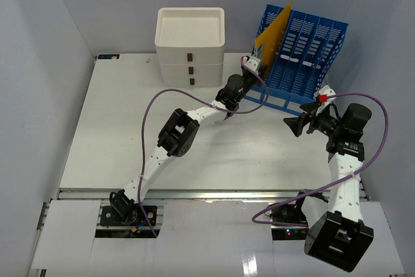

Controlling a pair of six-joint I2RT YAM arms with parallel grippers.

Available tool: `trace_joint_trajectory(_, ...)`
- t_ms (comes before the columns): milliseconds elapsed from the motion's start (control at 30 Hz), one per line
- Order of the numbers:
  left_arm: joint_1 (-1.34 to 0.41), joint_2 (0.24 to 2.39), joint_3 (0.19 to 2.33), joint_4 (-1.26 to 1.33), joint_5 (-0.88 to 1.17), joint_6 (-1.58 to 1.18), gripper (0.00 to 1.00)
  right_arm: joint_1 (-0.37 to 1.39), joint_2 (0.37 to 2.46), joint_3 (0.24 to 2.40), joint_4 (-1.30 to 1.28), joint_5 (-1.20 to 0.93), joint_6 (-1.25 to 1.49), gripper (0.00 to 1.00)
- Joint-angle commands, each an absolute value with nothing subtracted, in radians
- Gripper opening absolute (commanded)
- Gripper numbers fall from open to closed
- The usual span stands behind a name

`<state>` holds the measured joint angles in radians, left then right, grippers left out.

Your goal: Organize the desk

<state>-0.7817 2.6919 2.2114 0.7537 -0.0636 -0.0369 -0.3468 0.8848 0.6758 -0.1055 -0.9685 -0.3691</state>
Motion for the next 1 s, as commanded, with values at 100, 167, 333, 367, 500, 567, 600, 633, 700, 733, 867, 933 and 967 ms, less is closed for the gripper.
trace_joint_trajectory(100,-0.795,2.569,2.184,0.72,-0.03,-0.008,0.53,-0.353,0.873,0.675,-0.08,-0.982,-0.359,0.88)
trace_joint_trajectory(167,-0.797,2.571,2.211,0.697,-0.034,-0.011,0.68,-0.353,0.875,0.674,-0.08,-0.98,-0.361,0.88)
trace_joint_trajectory(333,-0.804,2.539,2.27,0.662,-0.035,-0.003,0.84,-0.353,0.878,0.673,-0.08,-0.981,-0.365,0.88)
trace_joint_trajectory(367,-0.806,2.525,2.271,0.659,-0.035,0.008,0.86,-0.353,0.88,0.673,-0.08,-0.982,-0.365,0.88)
trace_joint_trajectory(500,-0.81,2.415,2.228,0.66,-0.039,0.04,0.91,-0.353,0.884,0.671,-0.081,-1.001,-0.371,0.88)
trace_joint_trajectory(567,-0.812,2.336,2.166,0.664,-0.037,0.054,0.94,-0.353,0.891,0.67,-0.082,-1.017,-0.372,0.89)
trace_joint_trajectory(600,-0.814,2.289,2.125,0.665,-0.033,0.062,0.96,-0.353,0.894,0.669,-0.083,-1.023,-0.372,0.9)
trace_joint_trajectory(633,-0.815,2.236,2.075,0.666,-0.028,0.068,0.97,-0.353,0.898,0.669,-0.084,-1.029,-0.373,0.9)
trace_joint_trajectory(700,-0.815,2.082,1.904,0.669,-0.016,0.071,0.98,-0.353,0.9,0.668,-0.085,-1.029,-0.373,0.94)
trace_joint_trajectory(733,-0.815,2.001,1.811,0.672,-0.01,0.072,0.98,-0.353,0.902,0.669,-0.086,-1.024,-0.371,0.98)
trace_joint_trajectory(867,-0.814,1.719,1.521,0.592,-0.041,0.041,0.98,-0.355,0.89,0.669,-0.089,-0.996,-0.371,0.9)
trace_joint_trajectory(933,-0.813,1.577,1.395,0.511,-0.05,0.017,0.98,-0.357,0.885,0.669,-0.09,-0.986,-0.369,0.9)
trace_joint_trajectory(967,-0.811,1.485,1.323,0.438,-0.056,0.005,0.98,-0.358,0.887,0.67,-0.091,-0.981,-0.364,0.9)
